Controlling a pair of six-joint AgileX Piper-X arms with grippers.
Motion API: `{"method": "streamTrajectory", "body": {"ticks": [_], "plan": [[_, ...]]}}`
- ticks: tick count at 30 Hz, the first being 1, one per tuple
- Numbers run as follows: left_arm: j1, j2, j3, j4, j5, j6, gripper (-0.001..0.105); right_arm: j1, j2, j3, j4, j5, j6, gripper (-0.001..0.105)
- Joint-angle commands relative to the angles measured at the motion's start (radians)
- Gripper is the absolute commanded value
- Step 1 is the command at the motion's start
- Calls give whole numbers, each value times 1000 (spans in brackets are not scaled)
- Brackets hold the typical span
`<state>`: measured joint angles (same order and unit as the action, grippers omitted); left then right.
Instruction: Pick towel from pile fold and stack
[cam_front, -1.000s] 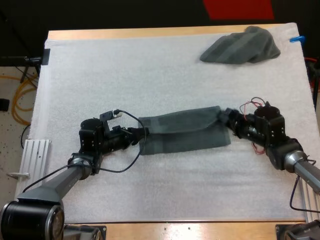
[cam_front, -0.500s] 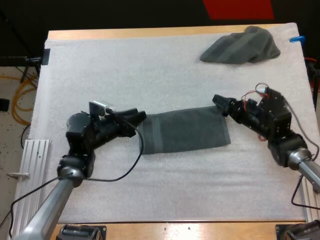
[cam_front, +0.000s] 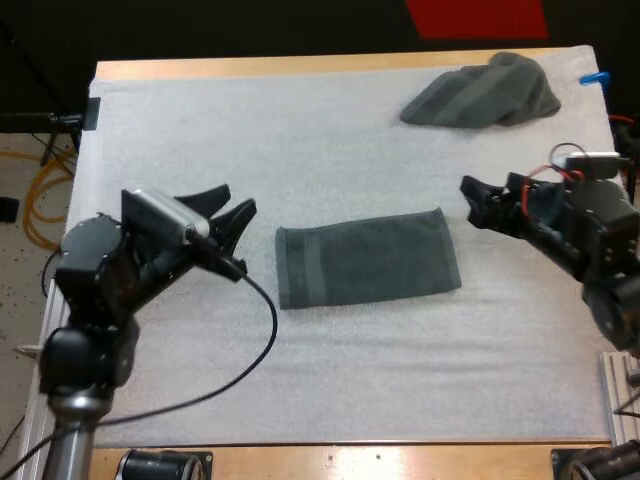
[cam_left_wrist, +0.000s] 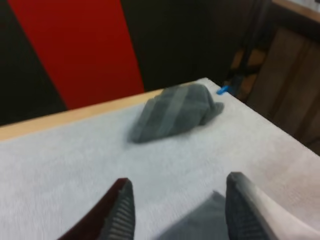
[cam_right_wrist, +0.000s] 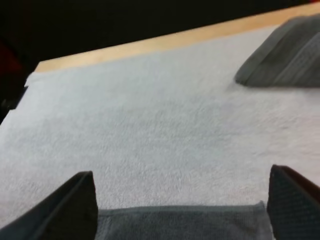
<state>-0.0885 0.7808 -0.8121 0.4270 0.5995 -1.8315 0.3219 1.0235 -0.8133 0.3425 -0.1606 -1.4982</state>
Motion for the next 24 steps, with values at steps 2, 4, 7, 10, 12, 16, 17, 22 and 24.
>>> {"method": "streamTrajectory", "body": {"ticks": [2, 4, 7, 10, 12, 16, 17, 22, 24], "plan": [[2, -22, -40, 168, -13, 9, 42, -2, -47, -24, 71, 12, -18, 69], [2, -38, -64, 244, 2, 14, 42, -2, -87, -32, 132, 29, -18, 69], [2, -57, -73, 339, 16, 29, 42, -2, -146, -34, 216, 39, -33, 69], [2, -67, -73, 435, 19, 50, 42, -2, -177, -34, 309, 90, -58, 69], [2, -67, -73, 476, 30, 63, 42, -4, -181, -34, 374, 120, -67, 69], [2, -50, -73, 488, 61, 63, 42, -5, -145, -34, 397, 117, -76, 69], [2, -44, -73, 486, 74, 63, 42, -5, -126, -34, 397, 117, -76, 69], [2, -37, -73, 487, 94, 61, 42, -8, 5, -35, 397, 79, -76, 69], [2, -37, -73, 487, 106, 61, 42, -29, 85, -46, 395, 4, -76, 69]]}}
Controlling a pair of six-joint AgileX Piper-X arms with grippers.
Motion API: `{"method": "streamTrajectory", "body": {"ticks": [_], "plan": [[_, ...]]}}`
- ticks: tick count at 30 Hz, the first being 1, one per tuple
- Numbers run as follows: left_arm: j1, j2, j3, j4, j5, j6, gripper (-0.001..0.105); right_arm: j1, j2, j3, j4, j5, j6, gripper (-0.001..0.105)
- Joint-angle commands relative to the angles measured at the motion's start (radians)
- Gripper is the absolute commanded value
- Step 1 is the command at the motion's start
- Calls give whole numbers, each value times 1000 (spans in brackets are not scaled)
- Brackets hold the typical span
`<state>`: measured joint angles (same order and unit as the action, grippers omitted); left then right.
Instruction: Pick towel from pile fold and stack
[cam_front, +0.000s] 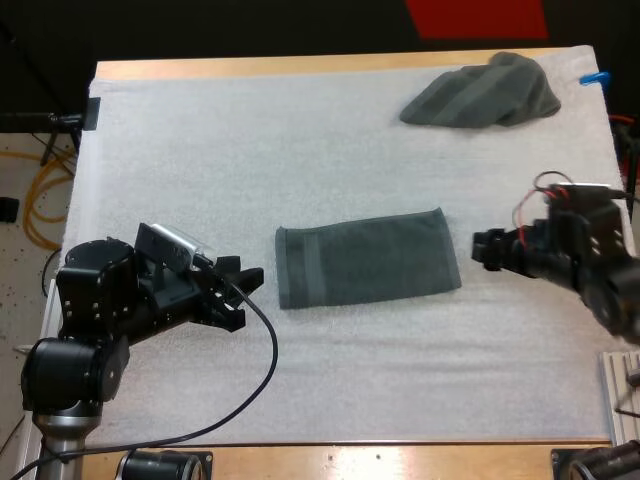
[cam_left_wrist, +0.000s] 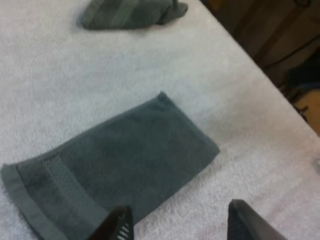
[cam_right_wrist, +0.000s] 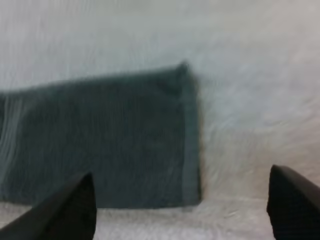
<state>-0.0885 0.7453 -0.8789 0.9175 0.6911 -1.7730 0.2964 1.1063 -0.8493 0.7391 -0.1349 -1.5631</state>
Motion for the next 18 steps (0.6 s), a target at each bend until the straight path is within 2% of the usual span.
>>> {"method": "streamTrajectory", "body": {"ticks": [1, 8, 14, 18], "plan": [[2, -2, -6, -4, 17, 3, 42, -14, 29, -16, -2, -49, -12, 69], [2, -2, -6, -4, 24, 3, 42, -143, 294, -55, -83, -300, -11, 69], [2, -2, -6, -4, 24, 3, 42, -164, 461, -81, -194, -409, -11, 69], [2, -2, -6, -4, 24, 3, 42, -164, 543, -89, -256, -433, 10, 69]]}}
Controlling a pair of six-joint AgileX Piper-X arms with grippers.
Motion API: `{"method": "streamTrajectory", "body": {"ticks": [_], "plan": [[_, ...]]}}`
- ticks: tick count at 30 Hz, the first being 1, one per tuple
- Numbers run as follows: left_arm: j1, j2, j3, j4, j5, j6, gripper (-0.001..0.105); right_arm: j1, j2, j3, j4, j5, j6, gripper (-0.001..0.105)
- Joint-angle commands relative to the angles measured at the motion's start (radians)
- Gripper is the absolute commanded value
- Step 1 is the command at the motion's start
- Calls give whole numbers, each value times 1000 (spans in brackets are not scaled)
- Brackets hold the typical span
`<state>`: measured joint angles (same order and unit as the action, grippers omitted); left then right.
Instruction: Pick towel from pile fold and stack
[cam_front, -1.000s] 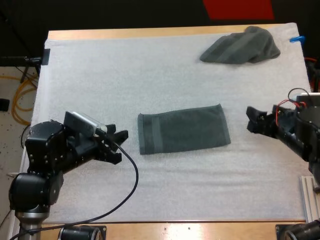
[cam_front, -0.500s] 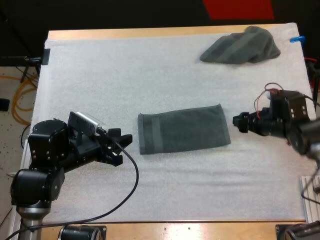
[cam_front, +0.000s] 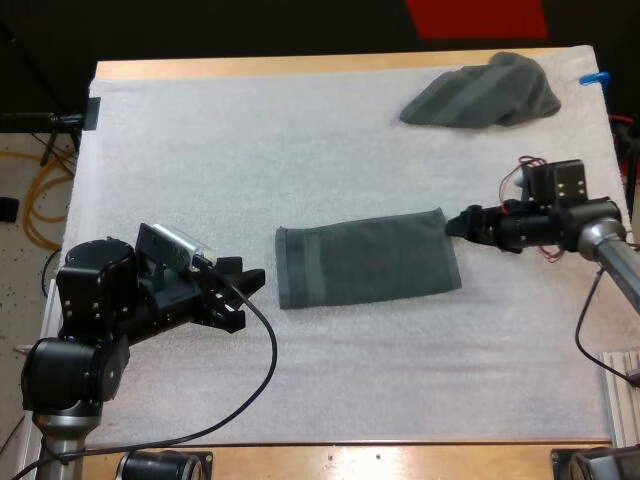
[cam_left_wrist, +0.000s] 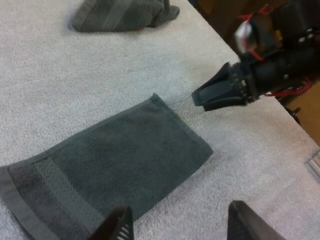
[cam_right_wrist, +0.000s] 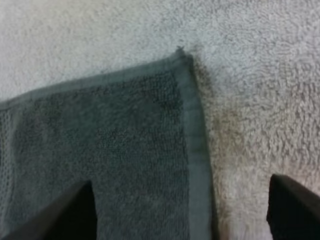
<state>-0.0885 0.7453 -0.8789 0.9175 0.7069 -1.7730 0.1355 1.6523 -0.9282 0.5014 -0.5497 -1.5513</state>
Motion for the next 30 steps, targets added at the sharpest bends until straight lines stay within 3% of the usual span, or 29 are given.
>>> {"method": "streamTrajectory", "body": {"ticks": [1, 5, 14, 28, 30], "plan": [[2, -2, -6, -4, 9, 3, 42, -3, 8, -12, -20, -19, 3, 69], [2, -2, -6, -4, 9, 3, 42, -3, 62, -15, -33, -90, 3, 69], [2, -2, -6, -4, 9, 2, 42, 12, 137, -15, -32, -129, 3, 69], [2, -2, -6, -4, 9, 2, 42, 115, 176, -15, -15, -133, 30, 69], [2, -2, -6, -4, 9, 2, 42, 115, 176, -15, 0, -126, 30, 63]]}}
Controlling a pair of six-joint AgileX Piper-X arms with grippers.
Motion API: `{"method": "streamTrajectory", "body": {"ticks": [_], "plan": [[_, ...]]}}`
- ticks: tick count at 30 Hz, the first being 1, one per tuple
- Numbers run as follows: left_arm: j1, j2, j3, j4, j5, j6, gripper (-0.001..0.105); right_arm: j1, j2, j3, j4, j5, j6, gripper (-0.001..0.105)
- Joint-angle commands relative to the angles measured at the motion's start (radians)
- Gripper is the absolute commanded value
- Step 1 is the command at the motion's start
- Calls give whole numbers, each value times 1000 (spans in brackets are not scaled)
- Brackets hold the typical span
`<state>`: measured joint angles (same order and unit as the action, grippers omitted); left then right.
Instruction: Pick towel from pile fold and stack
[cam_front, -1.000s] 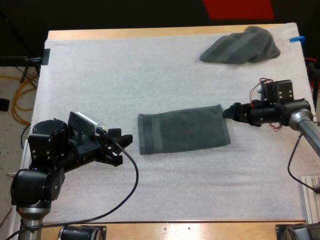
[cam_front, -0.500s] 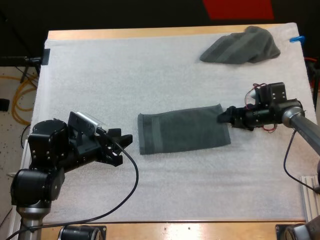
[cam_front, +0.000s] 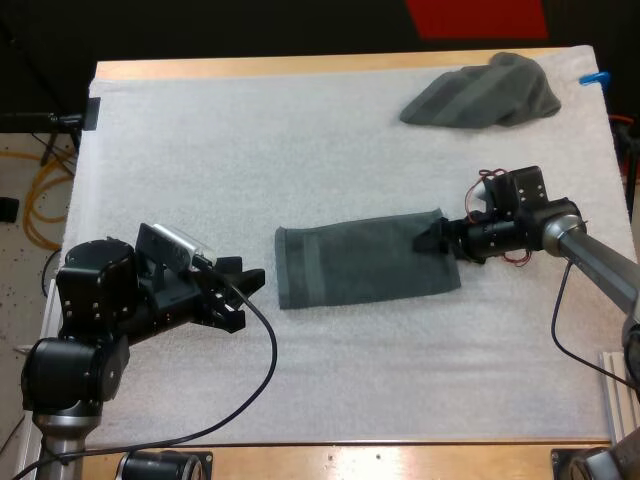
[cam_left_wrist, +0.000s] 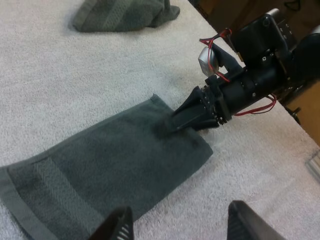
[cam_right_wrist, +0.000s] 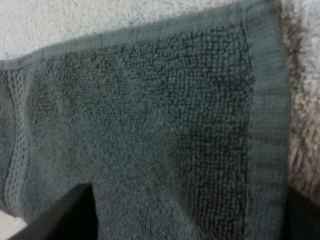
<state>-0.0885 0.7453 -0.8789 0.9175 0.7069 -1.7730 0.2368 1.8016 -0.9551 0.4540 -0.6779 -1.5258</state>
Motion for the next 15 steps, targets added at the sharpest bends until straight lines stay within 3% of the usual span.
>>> {"method": "streamTrajectory", "body": {"ticks": [1, 7, 13, 15], "plan": [[2, -2, -6, -4, 9, 2, 42, 14, 27, 12, 51, 6, 4, 59], [2, -2, -6, -4, 7, 2, 42, 14, 27, 12, 87, 83, -21, -1], [2, -2, -6, -2, 7, 2, 42, 14, 12, 12, 109, 118, -56, 0], [2, -2, -6, -2, 7, -3, 42, 14, -16, 12, 149, 209, -115, 0]]}}
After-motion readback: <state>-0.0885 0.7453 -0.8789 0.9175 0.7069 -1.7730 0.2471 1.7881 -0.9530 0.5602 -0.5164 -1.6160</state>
